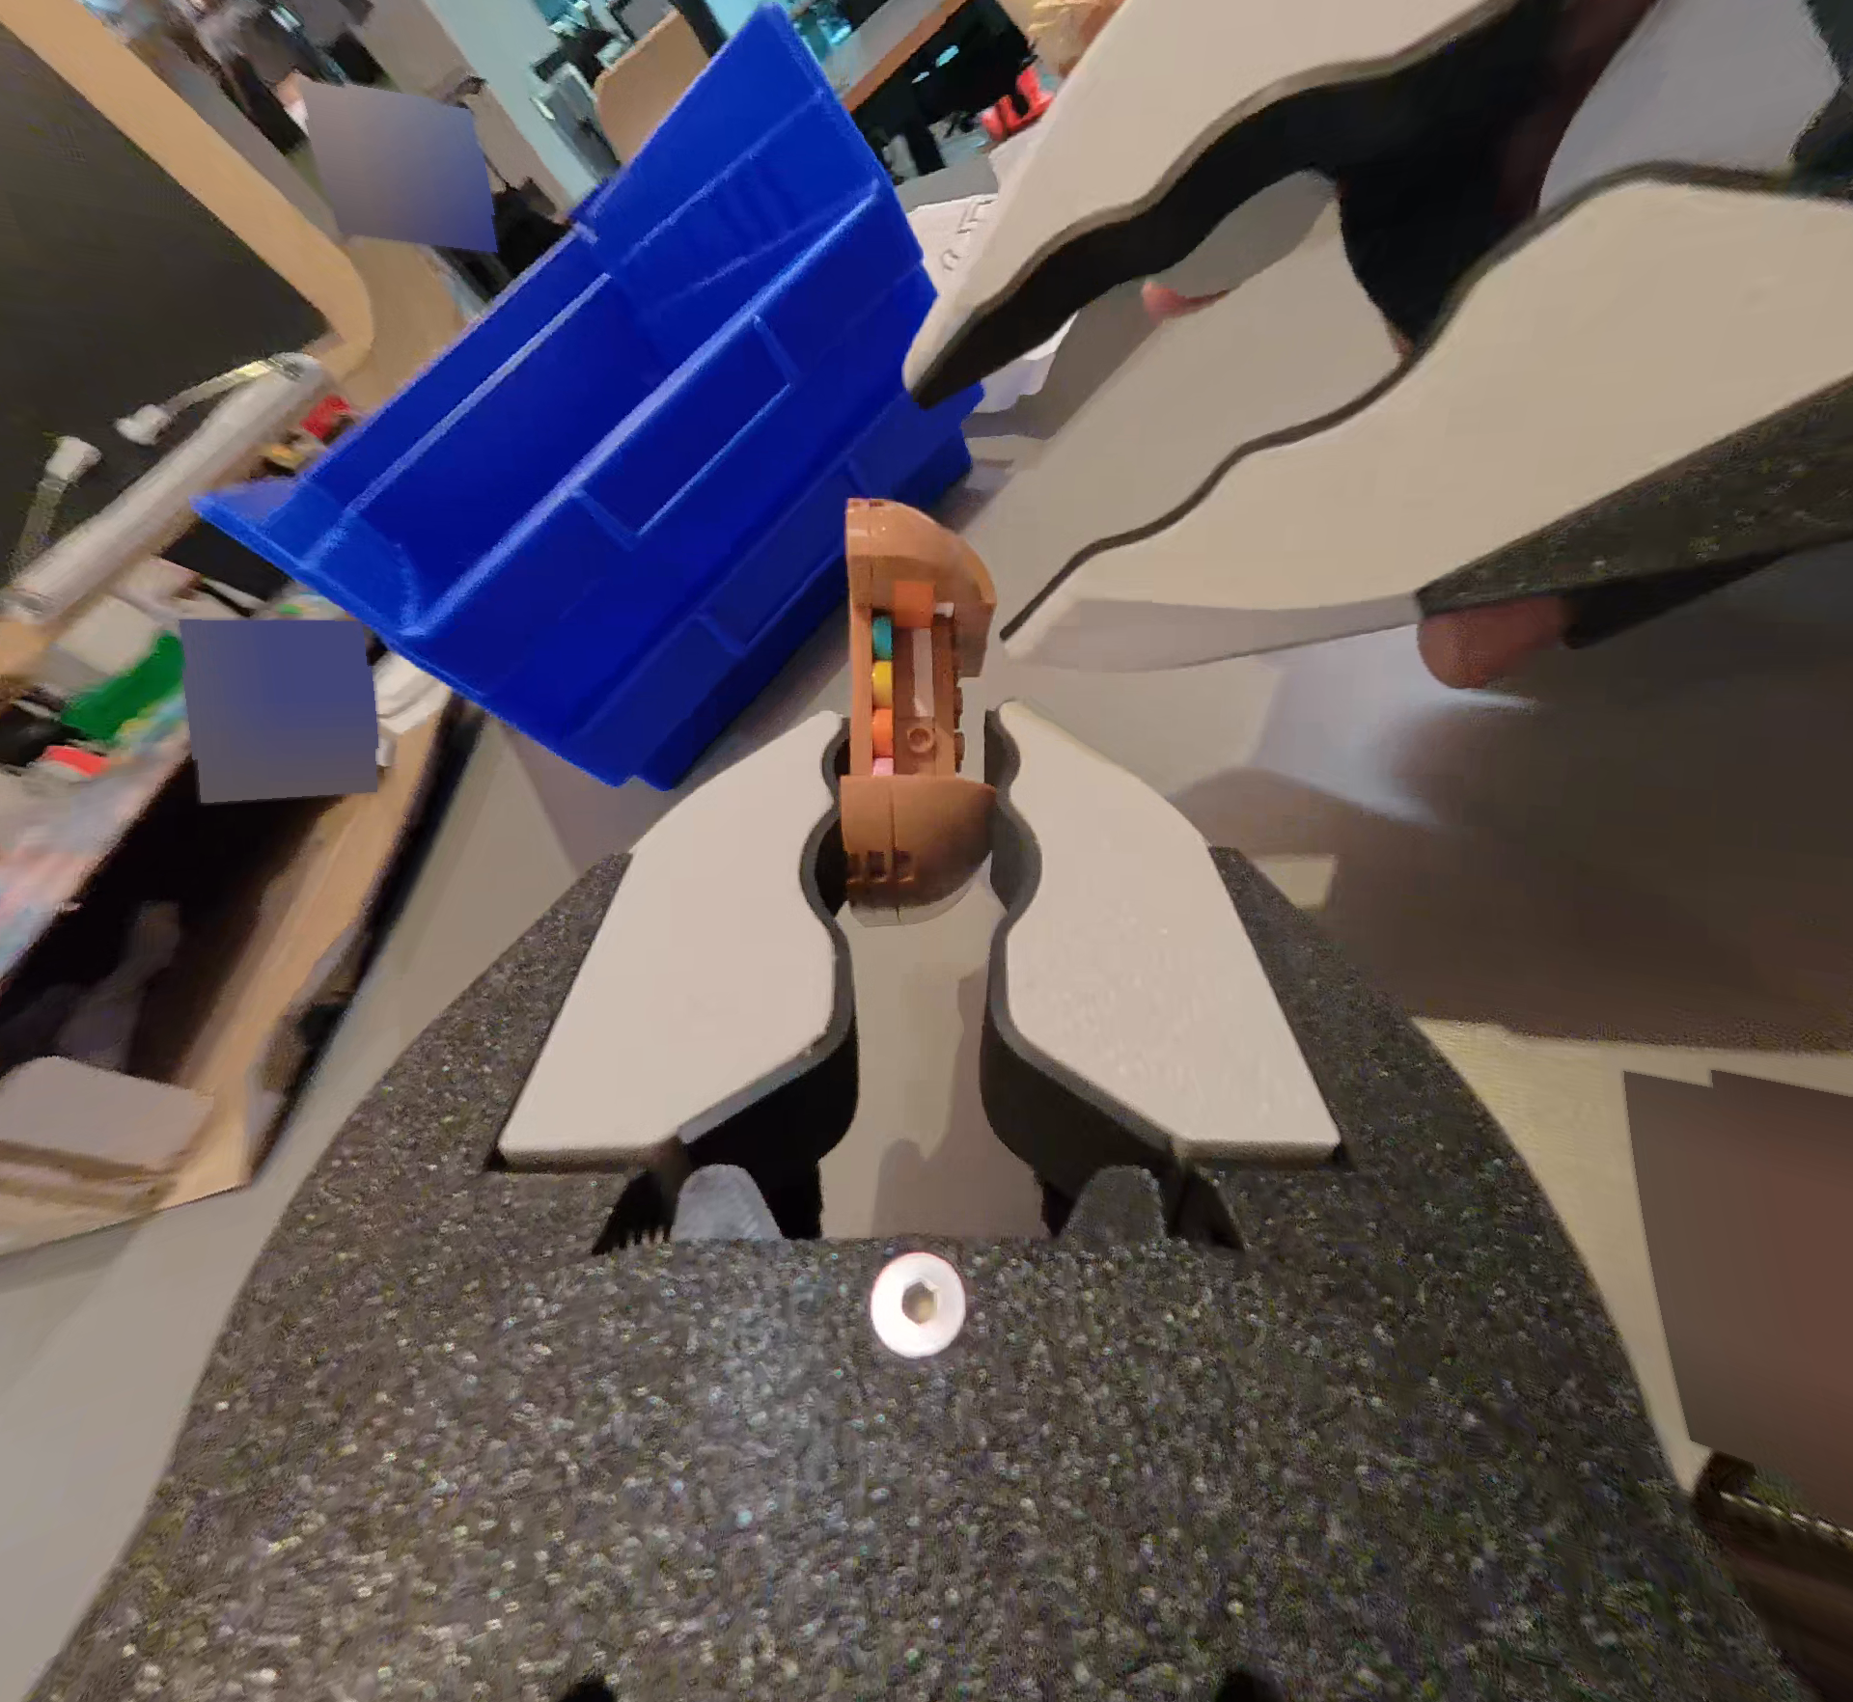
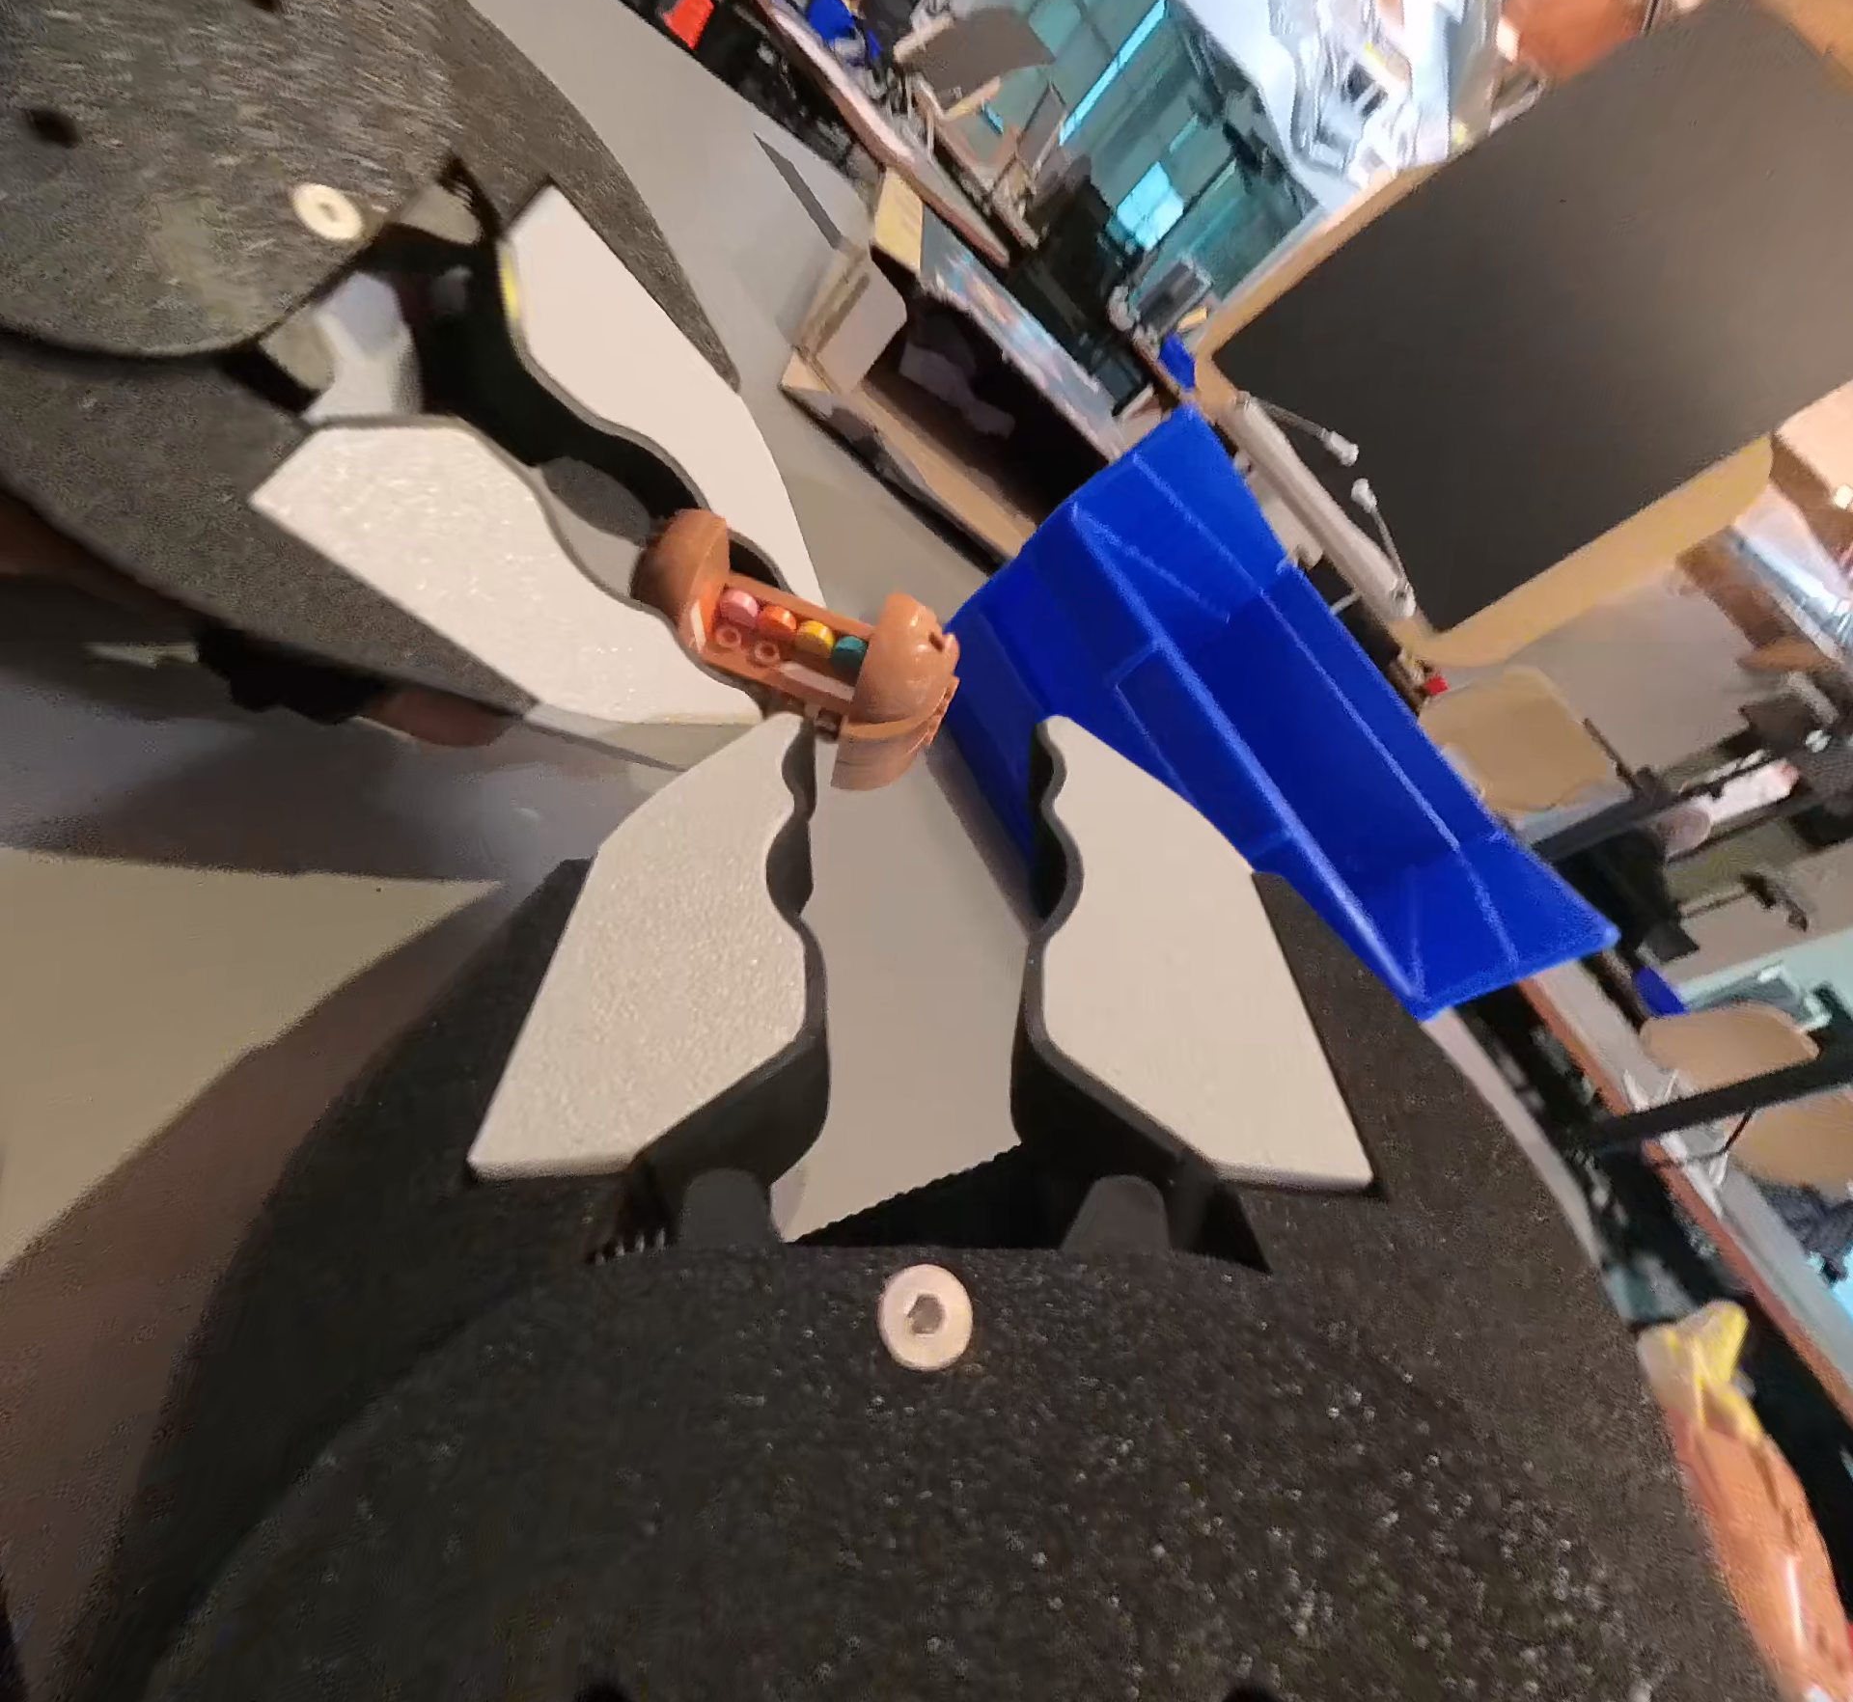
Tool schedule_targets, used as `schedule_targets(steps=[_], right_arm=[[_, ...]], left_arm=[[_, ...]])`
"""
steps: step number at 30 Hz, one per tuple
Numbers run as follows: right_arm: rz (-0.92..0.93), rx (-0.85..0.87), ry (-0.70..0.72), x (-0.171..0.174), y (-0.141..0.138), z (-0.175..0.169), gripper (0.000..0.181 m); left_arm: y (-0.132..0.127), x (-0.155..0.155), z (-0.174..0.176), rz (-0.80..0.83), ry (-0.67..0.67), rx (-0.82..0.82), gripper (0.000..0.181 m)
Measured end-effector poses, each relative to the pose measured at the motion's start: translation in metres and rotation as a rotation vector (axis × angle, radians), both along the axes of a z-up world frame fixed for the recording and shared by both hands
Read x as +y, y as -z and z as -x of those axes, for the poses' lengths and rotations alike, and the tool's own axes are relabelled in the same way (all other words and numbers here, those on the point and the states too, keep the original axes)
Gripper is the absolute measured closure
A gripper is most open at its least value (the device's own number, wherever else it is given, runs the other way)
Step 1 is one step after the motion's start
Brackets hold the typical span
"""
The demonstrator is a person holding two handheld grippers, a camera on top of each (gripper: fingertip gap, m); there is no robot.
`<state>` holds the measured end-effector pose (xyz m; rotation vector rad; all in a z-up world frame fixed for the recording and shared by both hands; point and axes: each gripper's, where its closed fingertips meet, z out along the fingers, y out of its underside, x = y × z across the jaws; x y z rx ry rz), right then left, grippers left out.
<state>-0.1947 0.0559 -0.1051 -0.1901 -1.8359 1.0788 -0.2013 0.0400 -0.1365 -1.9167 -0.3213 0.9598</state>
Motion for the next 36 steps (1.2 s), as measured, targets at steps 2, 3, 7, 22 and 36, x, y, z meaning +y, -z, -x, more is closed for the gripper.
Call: schedule_targets(steps=[2, 3, 7, 22, 36], right_arm=[[-0.019, -0.066, 0.051, 0.001, 0.01, 0.004, 0.141], [-0.038, -0.087, 0.081, 0.002, 0.015, 0.007, 0.142], [-0.072, -0.122, 0.152, 0.006, 0.019, 0.015, 0.142], [0.022, -0.357, 0.027, -0.001, 0.036, 0.016, 0.157], [-0.194, -0.225, -0.114, 0.001, 0.046, 0.015, 0.159]], left_arm=[[-0.001, 0.0, 0.0, 0.068, -0.037, 0.083, 0.157], [0.0, 0.001, -0.001, 0.104, -0.048, 0.119, 0.157], [-0.002, 0.003, -0.002, 0.217, -0.094, 0.256, 0.157], [-0.002, 0.002, -0.001, 0.44, -0.158, 0.452, 0.156], [0.006, 0.008, -0.006, 0.411, -0.056, 0.38, 0.155]])
